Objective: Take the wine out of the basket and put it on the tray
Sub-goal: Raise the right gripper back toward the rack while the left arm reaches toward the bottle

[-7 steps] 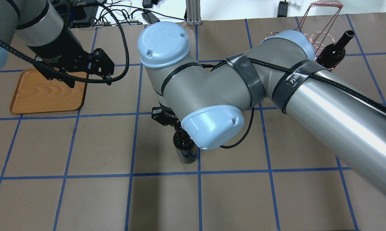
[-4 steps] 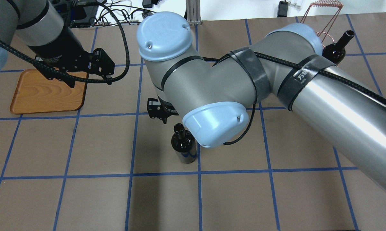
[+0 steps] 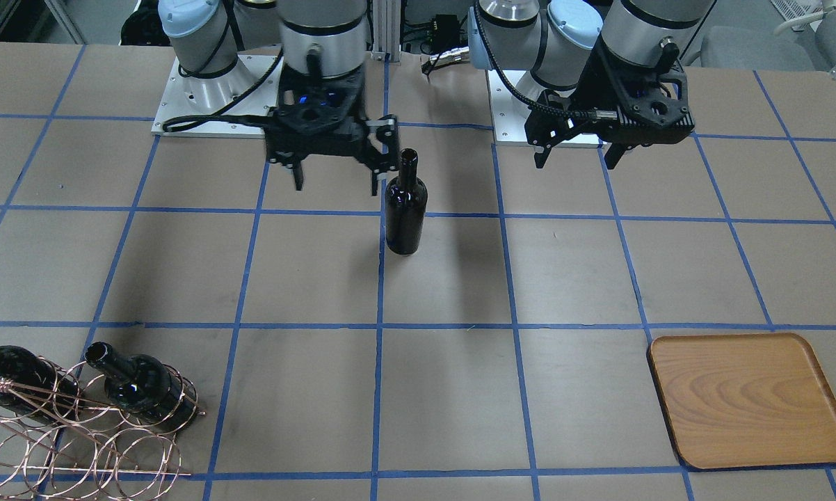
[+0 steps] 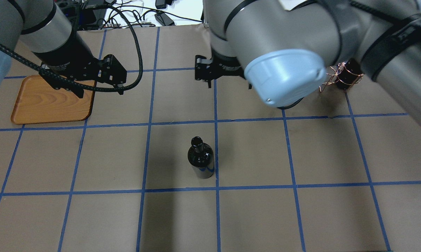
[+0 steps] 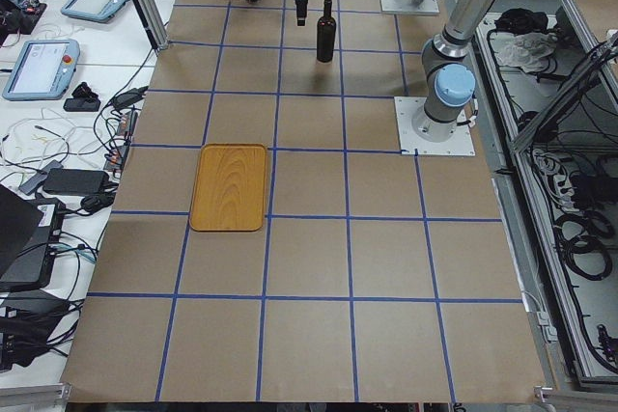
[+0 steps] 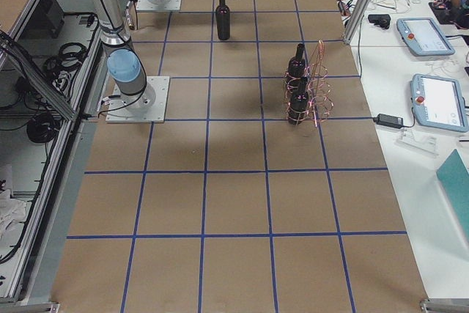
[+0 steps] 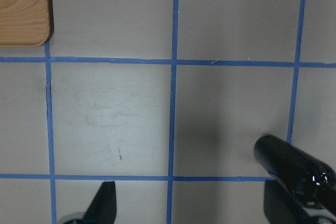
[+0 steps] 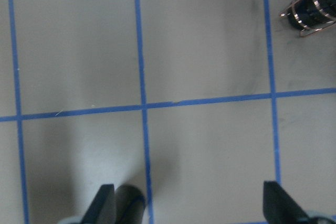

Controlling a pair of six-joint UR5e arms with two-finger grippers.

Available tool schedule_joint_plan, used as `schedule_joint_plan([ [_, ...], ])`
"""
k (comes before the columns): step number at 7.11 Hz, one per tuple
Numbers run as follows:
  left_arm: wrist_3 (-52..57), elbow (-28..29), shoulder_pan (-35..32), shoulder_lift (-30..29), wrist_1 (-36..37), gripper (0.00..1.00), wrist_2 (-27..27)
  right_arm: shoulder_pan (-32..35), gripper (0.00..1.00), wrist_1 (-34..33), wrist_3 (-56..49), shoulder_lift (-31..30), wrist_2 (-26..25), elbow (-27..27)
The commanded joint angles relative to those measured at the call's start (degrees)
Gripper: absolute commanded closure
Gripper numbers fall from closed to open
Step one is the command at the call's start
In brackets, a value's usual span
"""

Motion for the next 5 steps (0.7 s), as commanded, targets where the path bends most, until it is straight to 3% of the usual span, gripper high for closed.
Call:
schedule_joint_plan([
  [1,-6.5,-0.2,-3.4,-0.5,0.1,0.00,-0.2,-12.9,0.00,0.9,-12.4,-2.0,0.2,-0.6],
  [4,-20.9,-0.3,-20.0,-2.7,1.1,0.00,0.3,-20.6,0.00,7.7,-15.5,-3.2,0.2,-0.6],
  [5,-25.8,-0.4,-23.9,-3.6,1.0,0.00,0.3,-20.7,0.00,8.1,-26.9,-3.1,0.2,-0.6],
])
